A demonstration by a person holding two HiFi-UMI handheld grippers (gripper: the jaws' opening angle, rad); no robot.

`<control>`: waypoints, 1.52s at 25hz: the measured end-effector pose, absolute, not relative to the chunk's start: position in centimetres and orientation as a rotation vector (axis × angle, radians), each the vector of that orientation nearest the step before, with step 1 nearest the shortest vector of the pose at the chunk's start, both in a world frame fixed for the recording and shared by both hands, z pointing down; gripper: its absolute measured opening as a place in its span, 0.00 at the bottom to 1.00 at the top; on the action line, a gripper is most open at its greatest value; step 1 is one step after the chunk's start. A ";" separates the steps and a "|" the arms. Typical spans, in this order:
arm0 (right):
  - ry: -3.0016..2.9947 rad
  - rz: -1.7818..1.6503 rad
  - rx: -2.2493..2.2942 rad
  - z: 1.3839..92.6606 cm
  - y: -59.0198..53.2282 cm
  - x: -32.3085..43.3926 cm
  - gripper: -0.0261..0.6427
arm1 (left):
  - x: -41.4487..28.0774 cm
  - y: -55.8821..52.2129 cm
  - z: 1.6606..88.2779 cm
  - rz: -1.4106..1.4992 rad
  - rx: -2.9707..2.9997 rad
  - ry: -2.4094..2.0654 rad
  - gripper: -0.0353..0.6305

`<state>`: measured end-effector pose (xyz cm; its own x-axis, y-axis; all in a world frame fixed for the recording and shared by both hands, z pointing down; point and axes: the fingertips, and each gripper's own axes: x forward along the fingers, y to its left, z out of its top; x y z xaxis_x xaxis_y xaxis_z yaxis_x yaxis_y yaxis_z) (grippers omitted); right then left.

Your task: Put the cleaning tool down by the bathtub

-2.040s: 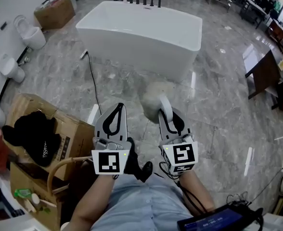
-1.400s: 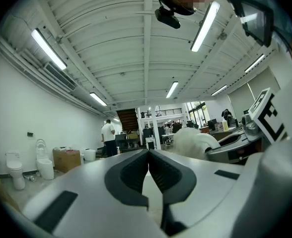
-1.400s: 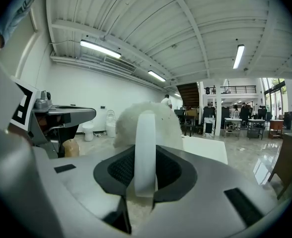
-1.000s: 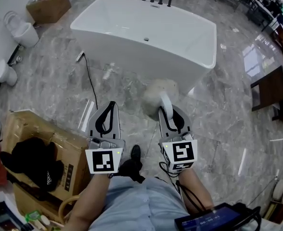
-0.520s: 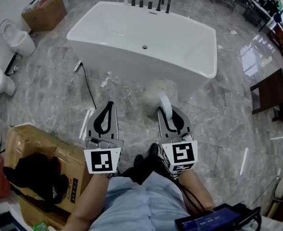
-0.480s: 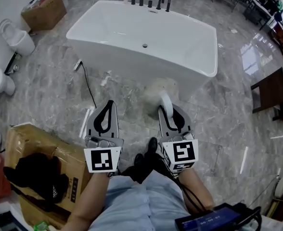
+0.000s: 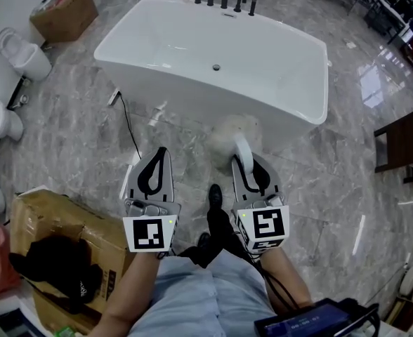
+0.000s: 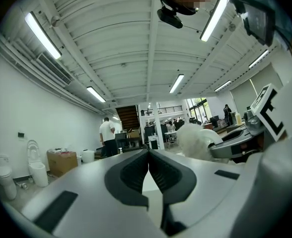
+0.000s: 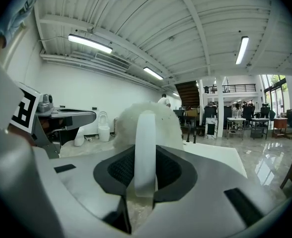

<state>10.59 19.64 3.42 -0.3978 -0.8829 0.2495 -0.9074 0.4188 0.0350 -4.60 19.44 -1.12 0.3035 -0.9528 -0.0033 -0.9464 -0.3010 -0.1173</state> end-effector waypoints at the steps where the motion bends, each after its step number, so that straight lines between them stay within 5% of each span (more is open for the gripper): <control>1: -2.447 0.164 1.573 3.5 18.4 10.8 0.18 | -4.3 18.3 -1.1 -0.112 -2.459 1.792 0.08; 19: -2.489 0.222 1.474 4.4 -1.0 12.9 0.18 | -0.7 -1.3 -0.8 -0.194 -2.462 1.791 0.08; 38: -2.550 0.210 1.262 6.9 -10.0 8.8 0.18 | -4.5 -9.3 0.8 -0.165 -2.398 1.958 0.08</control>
<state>8.84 -10.03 6.87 -0.5750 -0.7537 0.3181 -0.7956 0.6059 -0.0026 -4.50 -9.33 0.77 0.1970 -0.9788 0.0562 -0.9744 -0.2018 -0.0990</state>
